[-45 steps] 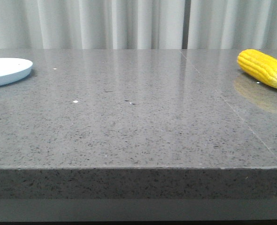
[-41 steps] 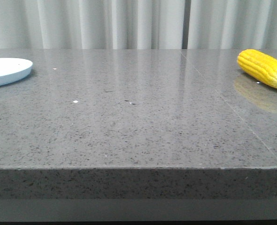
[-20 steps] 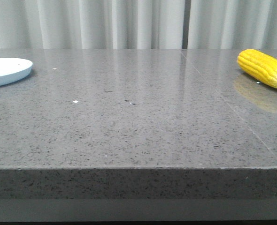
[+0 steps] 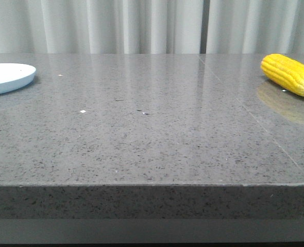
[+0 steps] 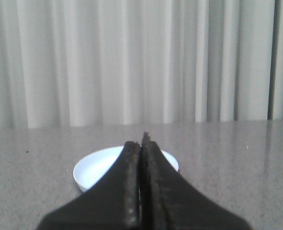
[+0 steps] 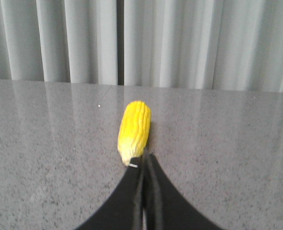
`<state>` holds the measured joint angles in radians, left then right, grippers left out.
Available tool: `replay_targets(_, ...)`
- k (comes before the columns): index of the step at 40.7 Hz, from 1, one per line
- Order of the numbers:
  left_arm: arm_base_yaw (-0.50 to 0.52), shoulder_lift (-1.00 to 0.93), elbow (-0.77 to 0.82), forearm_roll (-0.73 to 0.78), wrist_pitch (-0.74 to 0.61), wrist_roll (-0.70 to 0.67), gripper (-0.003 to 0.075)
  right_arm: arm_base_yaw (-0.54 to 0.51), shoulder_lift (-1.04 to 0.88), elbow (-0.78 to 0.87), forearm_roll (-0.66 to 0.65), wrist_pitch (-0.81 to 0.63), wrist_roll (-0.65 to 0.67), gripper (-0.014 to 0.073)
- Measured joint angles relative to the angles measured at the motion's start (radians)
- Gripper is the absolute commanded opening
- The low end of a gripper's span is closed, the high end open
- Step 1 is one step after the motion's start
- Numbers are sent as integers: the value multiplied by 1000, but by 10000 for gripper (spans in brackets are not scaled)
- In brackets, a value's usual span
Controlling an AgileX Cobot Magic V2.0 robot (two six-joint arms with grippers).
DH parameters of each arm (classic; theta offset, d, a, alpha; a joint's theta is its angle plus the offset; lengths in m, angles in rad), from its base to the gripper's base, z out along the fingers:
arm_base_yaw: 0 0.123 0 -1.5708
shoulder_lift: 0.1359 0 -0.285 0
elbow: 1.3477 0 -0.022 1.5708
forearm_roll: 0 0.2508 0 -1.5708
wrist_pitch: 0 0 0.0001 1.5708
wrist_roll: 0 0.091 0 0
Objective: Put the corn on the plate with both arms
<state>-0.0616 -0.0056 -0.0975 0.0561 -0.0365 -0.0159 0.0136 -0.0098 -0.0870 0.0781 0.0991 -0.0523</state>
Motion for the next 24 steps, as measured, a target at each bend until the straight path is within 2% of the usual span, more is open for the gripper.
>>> replay_targets(6, 0, 10, -202, -4, 143, 0, -20, 0, 0, -151, 0, 144, 0, -66)
replay_targets(13, 0, 123, -435, -4, 370, 0, -20, 0, 78, -346, 0, 312, 0, -67)
replay_targets(19, 0, 247, -553, -4, 514, 0, -20, 0, 209, -490, 0, 449, 0, -67)
replay_targets(24, 0, 314, -577, -4, 549, 0, -20, 0, 313, -569, 0, 542, 0, -67)
